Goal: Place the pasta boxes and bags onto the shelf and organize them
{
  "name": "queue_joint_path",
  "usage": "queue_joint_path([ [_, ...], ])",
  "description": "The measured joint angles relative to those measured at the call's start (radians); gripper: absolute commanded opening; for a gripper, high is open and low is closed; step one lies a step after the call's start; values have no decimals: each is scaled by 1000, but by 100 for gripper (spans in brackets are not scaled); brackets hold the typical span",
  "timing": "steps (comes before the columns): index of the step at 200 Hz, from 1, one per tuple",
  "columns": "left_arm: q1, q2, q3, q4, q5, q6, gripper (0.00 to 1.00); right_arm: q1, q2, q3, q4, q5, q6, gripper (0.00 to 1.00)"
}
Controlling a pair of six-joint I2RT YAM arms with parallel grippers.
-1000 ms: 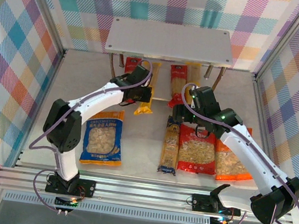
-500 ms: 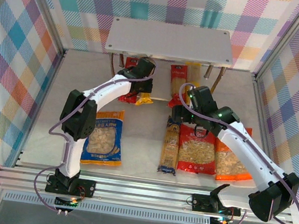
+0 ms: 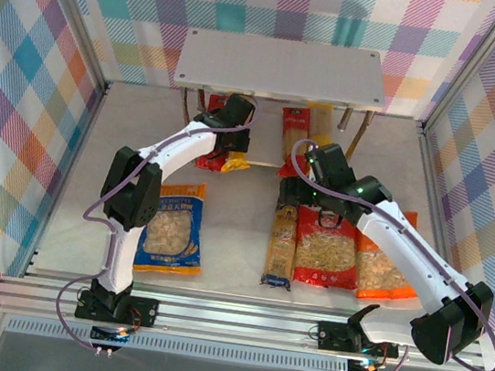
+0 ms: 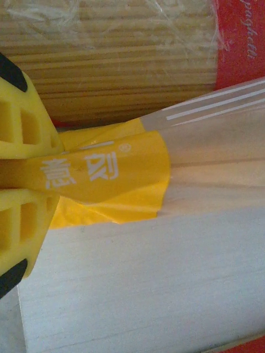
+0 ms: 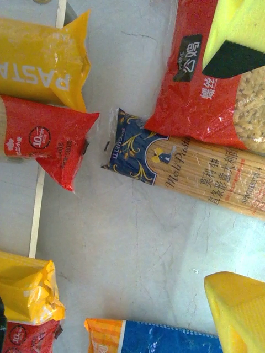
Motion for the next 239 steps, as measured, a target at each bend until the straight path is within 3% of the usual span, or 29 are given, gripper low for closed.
queue_joint_path([
  [29,1,6,6,0,3,10,28,2,0,-12,-3,0,8,91],
  [46,2,9,6,5,8,16,36,5,0,-22,-4,0,18,91],
  [81,4,9,-1,19,12,22,36,13,0,-39,-16,0,26,91],
  [134,17,-57,-103,113,47,23,53,46,0,-62,-39,0,48,91],
  [153,22,-119,-144,141,64,30,54,63,1,-73,-52,0,56,91],
  [208,-1,-409,-357,243,93,50,49,142,20,-140,-56,-8,137,90],
  [239,-101,-690,-539,298,56,50,49,216,57,-225,-35,-27,229,90],
])
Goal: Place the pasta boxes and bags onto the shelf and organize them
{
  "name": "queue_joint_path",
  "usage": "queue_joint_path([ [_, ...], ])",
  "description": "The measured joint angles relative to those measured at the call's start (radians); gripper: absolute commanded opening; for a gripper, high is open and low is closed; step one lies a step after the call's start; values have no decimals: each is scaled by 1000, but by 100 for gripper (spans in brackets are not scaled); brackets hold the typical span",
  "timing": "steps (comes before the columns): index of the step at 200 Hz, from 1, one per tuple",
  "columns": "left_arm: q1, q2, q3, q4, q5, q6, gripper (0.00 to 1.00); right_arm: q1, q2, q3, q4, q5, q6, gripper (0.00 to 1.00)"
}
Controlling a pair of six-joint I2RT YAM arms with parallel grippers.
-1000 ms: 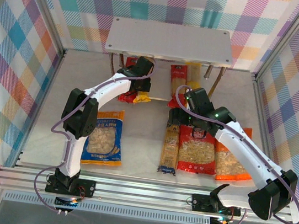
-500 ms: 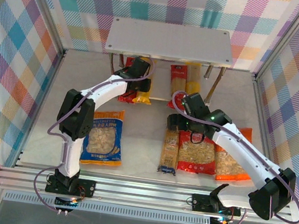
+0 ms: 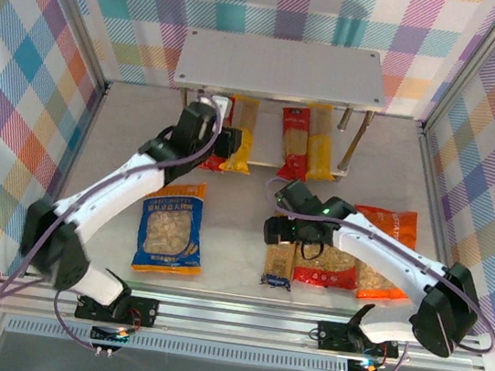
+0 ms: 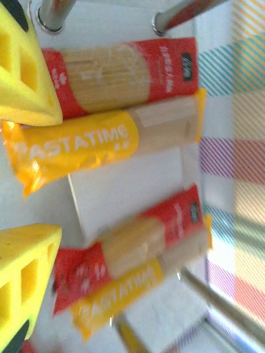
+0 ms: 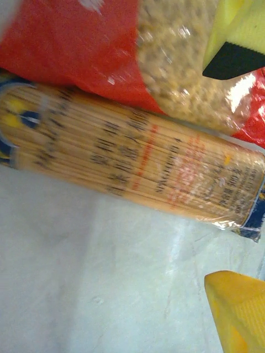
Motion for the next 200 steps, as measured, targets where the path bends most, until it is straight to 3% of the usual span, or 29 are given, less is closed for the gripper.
queue_joint_path([
  [31,-100,-181,-175,2,-26,-30,49,63,82,-46,16,-7,93,91],
  [75,-113,-285,-356,-100,-67,-101,51,96,188,-50,38,-6,184,92],
  [176,-113,-345,-366,-142,-100,-124,51,74,301,-48,77,-7,227,93],
  [200,-113,-345,-366,-142,-101,-129,51,42,308,-48,95,-18,219,89],
])
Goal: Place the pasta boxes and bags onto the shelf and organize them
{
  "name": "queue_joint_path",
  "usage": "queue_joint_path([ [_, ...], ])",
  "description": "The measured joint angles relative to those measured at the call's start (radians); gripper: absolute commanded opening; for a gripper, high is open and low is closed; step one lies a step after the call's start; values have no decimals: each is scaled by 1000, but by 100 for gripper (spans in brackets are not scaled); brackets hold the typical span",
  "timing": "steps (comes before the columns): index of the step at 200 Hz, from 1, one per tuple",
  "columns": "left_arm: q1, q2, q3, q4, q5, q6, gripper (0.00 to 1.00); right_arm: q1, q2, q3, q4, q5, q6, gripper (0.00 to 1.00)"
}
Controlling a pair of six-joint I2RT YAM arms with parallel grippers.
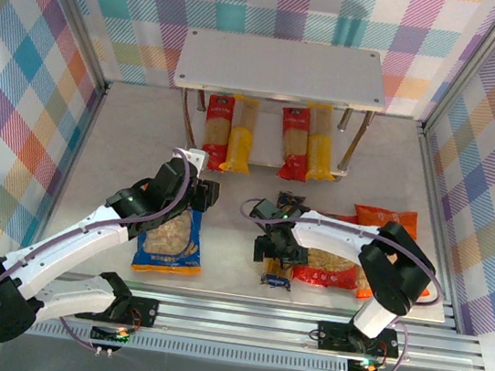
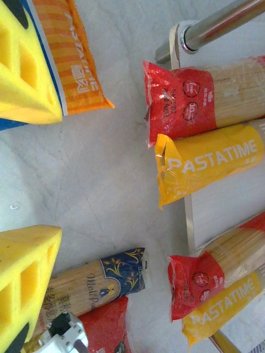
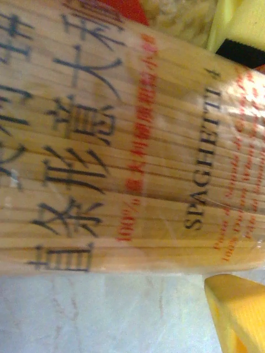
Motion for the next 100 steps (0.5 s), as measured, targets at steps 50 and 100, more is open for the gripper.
queue_joint_path([
  [50,0,-6,0,-23,-8,-2,51,-17,4,0,24,-32,-16,68],
  [100,0,-8,0,-23,-12,-2,51,10,-2,-3,51,-61,-34,45],
])
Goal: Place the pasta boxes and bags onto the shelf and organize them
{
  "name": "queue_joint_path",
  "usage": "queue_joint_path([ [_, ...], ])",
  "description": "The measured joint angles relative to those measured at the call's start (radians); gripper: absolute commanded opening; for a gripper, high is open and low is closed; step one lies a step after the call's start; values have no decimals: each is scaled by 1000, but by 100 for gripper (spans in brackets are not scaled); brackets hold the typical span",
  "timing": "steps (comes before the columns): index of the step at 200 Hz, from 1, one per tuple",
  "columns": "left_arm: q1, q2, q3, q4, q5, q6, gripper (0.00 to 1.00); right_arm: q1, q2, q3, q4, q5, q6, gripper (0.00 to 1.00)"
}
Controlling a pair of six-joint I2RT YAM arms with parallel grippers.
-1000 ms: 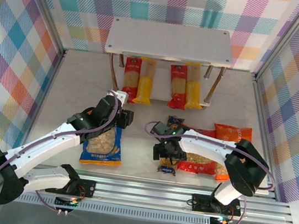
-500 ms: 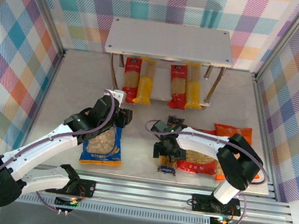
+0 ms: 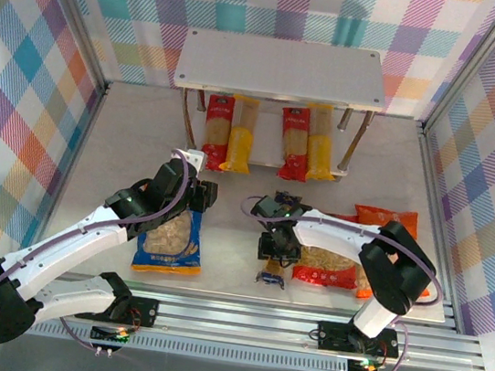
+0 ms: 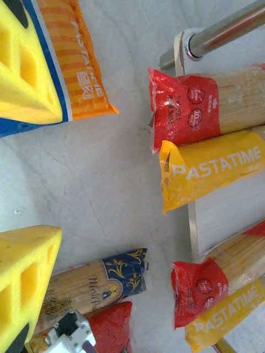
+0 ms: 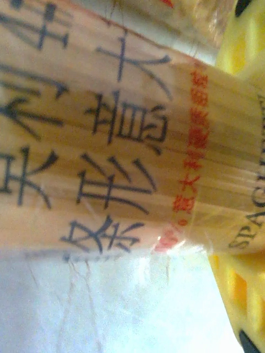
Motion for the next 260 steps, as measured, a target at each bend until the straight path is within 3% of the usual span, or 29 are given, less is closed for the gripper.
queue_joint_path([
  [18,0,0,0,0,0,0,51,21,-9,2,-1,-10,3,28],
  [55,0,-1,0,-1,-6,-3,51,46,-50,6,0,-46,-8,3],
  [191,0,-7,38,-82,-59,-3,52,57,-362,46,-208,-175,-67,0],
  [232,0,-7,53,-84,-53,-3,52,47,-363,159,-248,-118,-94,0],
  [260,0,-7,62,-90,-42,-3,52,9,-284,282,-249,-81,-134,0],
])
